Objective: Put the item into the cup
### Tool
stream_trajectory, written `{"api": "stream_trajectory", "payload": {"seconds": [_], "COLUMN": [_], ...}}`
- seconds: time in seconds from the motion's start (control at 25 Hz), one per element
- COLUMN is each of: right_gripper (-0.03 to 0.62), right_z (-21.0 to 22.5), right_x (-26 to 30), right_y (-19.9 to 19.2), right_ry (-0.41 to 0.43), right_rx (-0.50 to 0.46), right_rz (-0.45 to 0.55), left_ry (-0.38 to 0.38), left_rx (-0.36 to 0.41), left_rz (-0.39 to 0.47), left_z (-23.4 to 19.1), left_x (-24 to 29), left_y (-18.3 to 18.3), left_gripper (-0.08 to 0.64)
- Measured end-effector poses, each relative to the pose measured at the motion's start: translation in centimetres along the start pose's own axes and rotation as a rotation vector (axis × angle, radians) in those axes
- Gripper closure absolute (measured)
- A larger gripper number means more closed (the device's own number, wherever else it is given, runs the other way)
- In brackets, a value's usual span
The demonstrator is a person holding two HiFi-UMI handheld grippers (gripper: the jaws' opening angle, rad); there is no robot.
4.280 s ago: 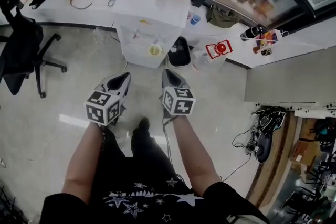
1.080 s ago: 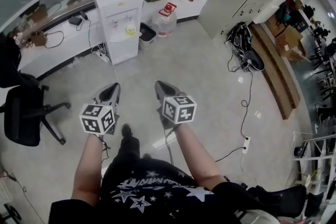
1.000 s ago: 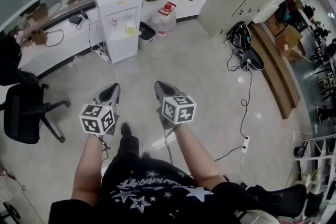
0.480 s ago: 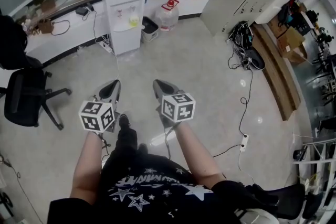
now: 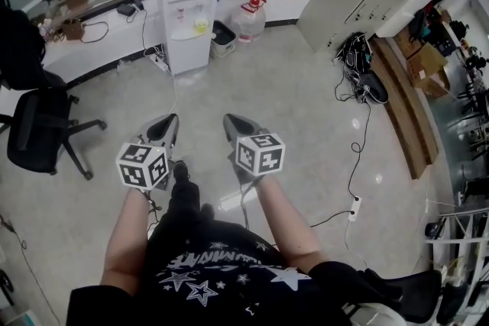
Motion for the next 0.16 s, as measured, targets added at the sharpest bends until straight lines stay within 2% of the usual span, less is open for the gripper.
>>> {"api": "stream_trajectory", "payload": {"seconds": [0.16], "right_gripper": [0.592], "right_z": [-0.46], "right_x": [0.34], "right_y": [-0.21], "right_ry": [0.013], "right_rx": [-0.001], "right_rz": [-0.002], "left_ry": [-0.003], "left_rx": [-0.002], "left_rz": [-0.004], "left_z": [-0.37], "left_x": [-0.1], "left_y": [-0.25], "left_gripper": [0.555]}}
Point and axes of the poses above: the fingertips, and each gripper's own axes: x forward along the fingers, z to its right, y out of its top, the point moved 7 cm from there along -x, backward along the fingers, and after that the axes turned 12 degrees about -z, right-handed, at the moved point
